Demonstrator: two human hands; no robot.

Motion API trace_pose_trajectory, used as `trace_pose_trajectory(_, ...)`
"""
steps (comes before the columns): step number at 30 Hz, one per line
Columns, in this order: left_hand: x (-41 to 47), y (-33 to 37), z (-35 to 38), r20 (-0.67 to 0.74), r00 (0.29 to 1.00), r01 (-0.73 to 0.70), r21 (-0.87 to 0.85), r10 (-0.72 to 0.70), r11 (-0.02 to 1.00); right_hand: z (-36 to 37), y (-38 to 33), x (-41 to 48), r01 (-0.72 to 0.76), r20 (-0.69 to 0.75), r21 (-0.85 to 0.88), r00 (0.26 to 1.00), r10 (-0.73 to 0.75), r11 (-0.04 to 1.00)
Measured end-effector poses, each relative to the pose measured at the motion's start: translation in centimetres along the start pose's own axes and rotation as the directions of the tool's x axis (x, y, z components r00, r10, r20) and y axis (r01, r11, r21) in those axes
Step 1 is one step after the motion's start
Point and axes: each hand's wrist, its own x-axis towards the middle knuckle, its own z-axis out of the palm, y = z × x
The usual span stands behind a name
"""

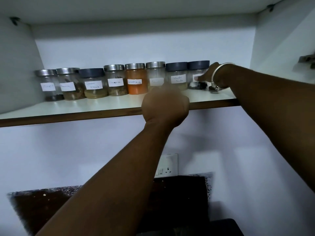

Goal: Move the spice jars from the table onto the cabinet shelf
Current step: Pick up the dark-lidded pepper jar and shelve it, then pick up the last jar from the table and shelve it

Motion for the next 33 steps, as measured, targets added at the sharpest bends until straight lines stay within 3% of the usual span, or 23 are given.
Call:
trace_pose_trajectory(3,0.3,0.0,0.2,-0.012,1.0,-0.01,-0.024,0.01,1.0,-1.8,0.3,-2.8,-0.009,0.143,-0.006,0.99,0.009,1.0)
trace_pose_trajectory(8,-0.1,-0.4,-0.2,0.008,0.998,-0.064,-0.097,0.065,0.993,-2.2,0.2,-10.0,0.129,0.09,-0.12,0.989,-0.119,0.984)
trace_pose_trajectory(11,-0.4,-1.3,-1.0,0.076,0.994,-0.055,-0.25,0.076,0.967,-0.9,0.3,-13.7,0.197,0.011,-0.141,0.98,-0.198,0.97)
trace_pose_trajectory(14,-0.8,-2.4,-3.5,0.16,0.982,0.009,-0.561,0.098,0.828,1.3,0.3,-19.1,0.331,-0.203,-0.014,0.923,-0.327,0.944)
trace_pose_trajectory(17,-5.9,-3.2,-6.0,0.07,0.994,-0.008,-0.729,0.086,0.684,7.1,1.8,-25.7,0.547,-0.469,0.158,0.774,-0.425,0.822)
trace_pose_trajectory(19,-11.2,-3.2,-6.7,0.019,1.0,0.002,-0.758,0.019,0.652,12.1,3.1,-30.2,0.598,-0.48,0.277,0.764,-0.431,0.752)
trace_pose_trajectory(22,-21.0,-4.0,-5.7,0.187,0.982,0.143,-0.801,0.017,0.581,20.6,5.3,-36.8,0.569,-0.356,0.429,0.82,-0.448,0.702)
trace_pose_trajectory(25,-29.4,-4.8,-3.9,0.454,0.891,0.401,-0.774,-0.012,0.491,27.1,7.5,-41.8,0.483,-0.205,0.507,0.872,-0.444,0.714)
trace_pose_trajectory(27,-36.5,-5.6,-2.8,0.639,0.768,0.577,-0.659,-0.045,0.483,32.3,9.5,-45.3,0.378,-0.042,0.519,0.907,-0.418,0.767)
trace_pose_trajectory(29,-41.6,-6.4,-2.1,0.799,0.599,0.7,-0.491,-0.052,0.519,35.3,11.0,-47.5,0.257,0.132,0.476,0.925,-0.357,0.841)
trace_pose_trajectory(31,-46.1,-7.3,-1.0,0.899,0.436,0.733,-0.333,-0.034,0.592,37.8,12.2,-48.6,0.165,0.292,0.408,0.909,-0.299,0.898)
trace_pose_trajectory(33,-49.4,-8.0,0.1,0.945,0.326,0.718,-0.252,0.006,0.649,39.6,13.1,-49.0,0.084,0.446,0.334,0.863,-0.237,0.939)
